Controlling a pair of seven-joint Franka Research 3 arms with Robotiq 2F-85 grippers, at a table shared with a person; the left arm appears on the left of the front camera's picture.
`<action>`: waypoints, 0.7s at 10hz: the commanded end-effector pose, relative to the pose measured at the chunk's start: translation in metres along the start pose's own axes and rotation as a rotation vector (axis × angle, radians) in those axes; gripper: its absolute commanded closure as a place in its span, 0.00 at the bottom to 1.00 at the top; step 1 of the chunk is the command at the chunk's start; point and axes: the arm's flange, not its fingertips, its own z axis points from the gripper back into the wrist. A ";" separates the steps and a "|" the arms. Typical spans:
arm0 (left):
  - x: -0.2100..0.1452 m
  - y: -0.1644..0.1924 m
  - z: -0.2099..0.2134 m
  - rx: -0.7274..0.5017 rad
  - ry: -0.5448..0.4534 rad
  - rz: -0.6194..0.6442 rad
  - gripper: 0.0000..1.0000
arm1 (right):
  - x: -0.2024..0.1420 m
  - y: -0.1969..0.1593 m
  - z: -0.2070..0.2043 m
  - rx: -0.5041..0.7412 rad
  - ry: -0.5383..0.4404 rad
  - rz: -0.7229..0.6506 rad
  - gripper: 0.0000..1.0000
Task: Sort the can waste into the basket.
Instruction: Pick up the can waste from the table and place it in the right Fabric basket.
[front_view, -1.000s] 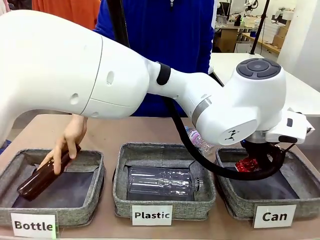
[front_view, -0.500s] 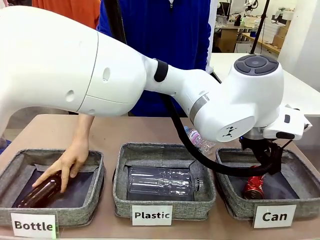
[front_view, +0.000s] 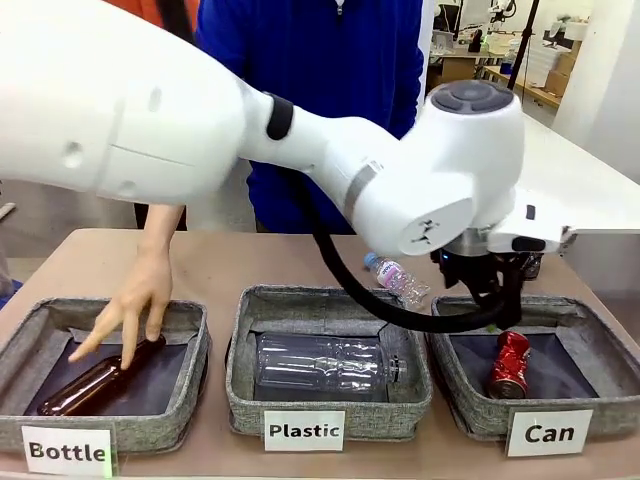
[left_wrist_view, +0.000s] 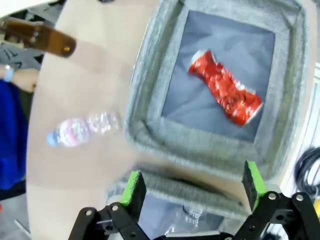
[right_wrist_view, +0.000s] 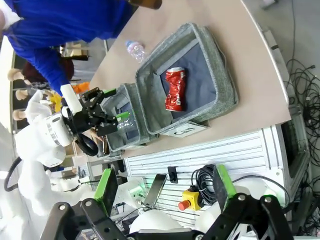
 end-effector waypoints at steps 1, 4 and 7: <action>-0.053 0.003 0.043 -0.067 0.001 -0.003 0.00 | 0.008 0.019 -0.024 0.014 0.049 0.026 0.00; -0.076 0.020 0.065 -0.087 0.008 0.015 0.00 | 0.010 0.032 -0.041 -0.003 0.075 0.023 0.00; -0.142 0.081 0.150 -0.168 0.054 0.114 0.00 | 0.020 0.073 -0.093 -0.029 0.121 0.124 0.00</action>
